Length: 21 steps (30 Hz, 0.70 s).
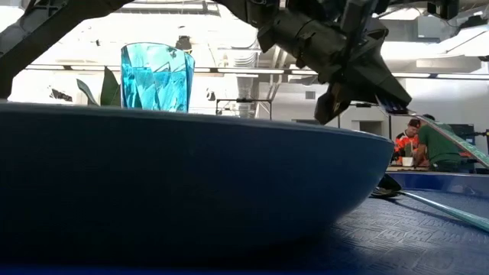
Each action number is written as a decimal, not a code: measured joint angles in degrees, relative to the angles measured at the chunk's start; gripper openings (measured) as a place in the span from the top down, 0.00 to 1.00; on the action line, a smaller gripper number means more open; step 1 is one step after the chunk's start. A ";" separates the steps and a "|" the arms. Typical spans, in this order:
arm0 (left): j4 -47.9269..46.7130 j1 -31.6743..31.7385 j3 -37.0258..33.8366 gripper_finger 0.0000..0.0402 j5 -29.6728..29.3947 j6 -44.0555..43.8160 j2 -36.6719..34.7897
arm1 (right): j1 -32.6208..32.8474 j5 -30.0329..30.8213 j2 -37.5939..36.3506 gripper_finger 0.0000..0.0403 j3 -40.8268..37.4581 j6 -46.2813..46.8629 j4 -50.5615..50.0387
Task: Pick and place plate/cup/fork/spoon on tray
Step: Put the blue fork on the blue serving tray to the right of the blue spoon
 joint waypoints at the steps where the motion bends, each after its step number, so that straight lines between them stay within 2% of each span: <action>1: -0.12 0.04 -0.36 1.00 0.99 -0.04 0.00 | 0.00 0.08 0.00 0.37 0.00 -0.01 0.20; 11: 0.23 -0.99 -1.71 1.00 0.13 -0.22 0.07 | 0.00 0.15 -0.02 0.37 0.00 -0.01 0.23; 16: 1.90 -1.09 -1.59 1.00 2.73 -1.30 2.62 | 0.00 0.13 -0.02 0.37 0.00 0.00 0.27; 21: 1.84 -1.35 -1.47 1.00 2.14 -1.68 2.68 | 0.00 0.14 -0.02 0.37 0.00 -0.01 0.25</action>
